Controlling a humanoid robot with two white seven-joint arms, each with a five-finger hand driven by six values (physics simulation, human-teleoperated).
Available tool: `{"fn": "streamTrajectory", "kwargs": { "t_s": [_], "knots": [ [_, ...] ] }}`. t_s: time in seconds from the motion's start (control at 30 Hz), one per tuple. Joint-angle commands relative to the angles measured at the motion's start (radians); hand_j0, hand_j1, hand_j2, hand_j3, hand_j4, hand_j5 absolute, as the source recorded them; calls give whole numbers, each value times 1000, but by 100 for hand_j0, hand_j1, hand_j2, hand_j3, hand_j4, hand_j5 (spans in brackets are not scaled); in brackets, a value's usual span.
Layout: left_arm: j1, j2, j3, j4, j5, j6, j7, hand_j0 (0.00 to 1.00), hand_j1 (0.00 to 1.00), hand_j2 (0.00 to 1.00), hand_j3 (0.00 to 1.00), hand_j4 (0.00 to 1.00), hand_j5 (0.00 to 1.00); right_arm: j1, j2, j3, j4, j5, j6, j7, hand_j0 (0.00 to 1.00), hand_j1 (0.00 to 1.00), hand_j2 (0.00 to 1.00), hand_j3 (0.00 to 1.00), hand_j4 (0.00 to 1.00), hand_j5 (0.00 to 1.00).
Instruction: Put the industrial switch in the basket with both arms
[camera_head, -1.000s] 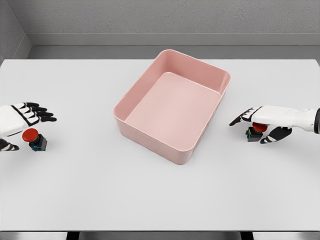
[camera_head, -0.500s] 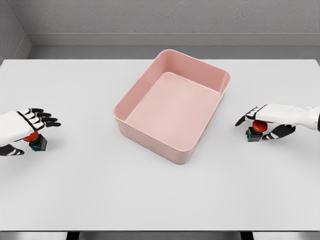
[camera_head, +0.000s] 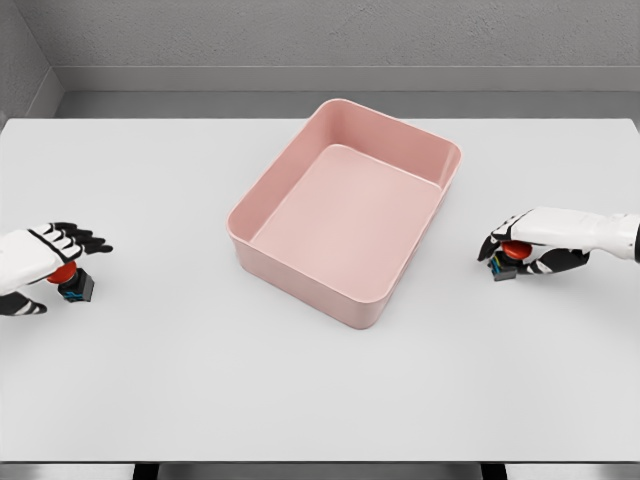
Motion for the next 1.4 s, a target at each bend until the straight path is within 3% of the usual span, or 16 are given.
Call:
{"fn": "streamTrajectory", "kwargs": {
  "t_s": [0.0, 0.13, 0.77, 0.83, 0.93, 1.07, 1.17, 1.37],
  "knots": [
    [0, -14, -1, 28, -7, 2, 1, 100, 100, 100, 100, 100, 100, 0, -1, -1, 0, -4, 2, -1, 58, 58, 58, 58, 58, 58],
    [-18, -31, -7, 63, -7, 2, 1, 100, 100, 100, 100, 100, 100, -8, -1, -7, 1, -7, 2, -1, 58, 58, 58, 58, 58, 58],
    [-37, -59, -24, 51, -7, 2, 21, 100, 100, 100, 100, 100, 100, -67, -3, -12, -3, -20, 2, -6, 51, 51, 51, 51, 51, 51],
    [-37, -52, -29, 53, -7, 2, 22, 83, 83, 83, 83, 83, 83, -80, -3, -12, -3, -21, 2, -6, 51, 51, 51, 51, 51, 51],
    [-37, -48, -30, 59, -7, 2, 24, 65, 65, 65, 65, 65, 65, -90, -3, -12, -6, -23, 2, -6, 51, 51, 51, 51, 51, 51],
    [-34, -45, -30, 59, -7, 2, 24, 58, 58, 58, 58, 58, 58, -109, -4, -13, -19, -27, 2, -6, 50, 50, 50, 50, 50, 50],
    [-31, -45, -30, 51, -5, 2, 22, 40, 40, 40, 40, 40, 40, -117, -7, -13, -29, -27, 2, -7, 50, 50, 50, 50, 50, 50],
    [-32, -45, -29, -50, -2, 2, 22, 32, 32, 32, 32, 32, 32, -138, -7, -13, -46, -27, 2, -7, 50, 50, 50, 50, 50, 50]
  ]
}}
